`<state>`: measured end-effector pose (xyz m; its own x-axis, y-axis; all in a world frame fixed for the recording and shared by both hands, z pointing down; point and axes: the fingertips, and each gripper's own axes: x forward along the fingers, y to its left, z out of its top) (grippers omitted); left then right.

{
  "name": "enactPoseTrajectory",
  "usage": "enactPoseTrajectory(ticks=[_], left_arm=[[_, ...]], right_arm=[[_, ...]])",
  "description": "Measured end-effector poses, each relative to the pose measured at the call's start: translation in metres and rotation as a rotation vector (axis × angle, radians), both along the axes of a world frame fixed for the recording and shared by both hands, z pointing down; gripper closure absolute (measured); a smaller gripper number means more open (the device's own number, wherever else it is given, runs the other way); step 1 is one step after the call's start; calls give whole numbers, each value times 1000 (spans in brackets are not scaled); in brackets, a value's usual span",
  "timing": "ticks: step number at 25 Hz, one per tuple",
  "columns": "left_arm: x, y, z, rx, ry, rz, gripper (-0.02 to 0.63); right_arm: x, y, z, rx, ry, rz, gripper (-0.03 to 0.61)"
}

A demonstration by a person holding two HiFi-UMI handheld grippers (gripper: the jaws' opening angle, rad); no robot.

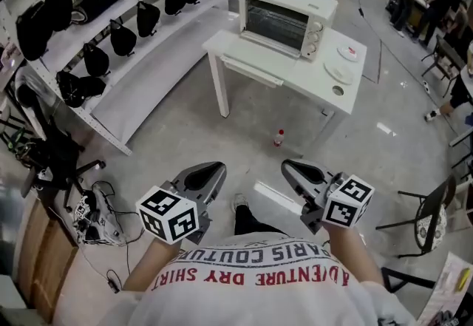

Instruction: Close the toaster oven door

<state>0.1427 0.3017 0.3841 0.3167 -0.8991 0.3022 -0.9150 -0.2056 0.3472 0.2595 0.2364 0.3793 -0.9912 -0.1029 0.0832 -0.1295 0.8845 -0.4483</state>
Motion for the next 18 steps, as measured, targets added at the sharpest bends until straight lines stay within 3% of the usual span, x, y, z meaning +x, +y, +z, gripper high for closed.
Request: enactPoseTrajectory(ticks=[8,13,18], left_arm=[[-88,-107,29,-83,-9,13,574],[-115,-189,22,-71,26,82,574],[-141,-220,18,-61,23,73,574]], right_arm=[[-89,-109,33,-85,0,3,554],[-121,-178,25,-109,-22,27,554],[-138,-212,25,-124,-4,43,554]])
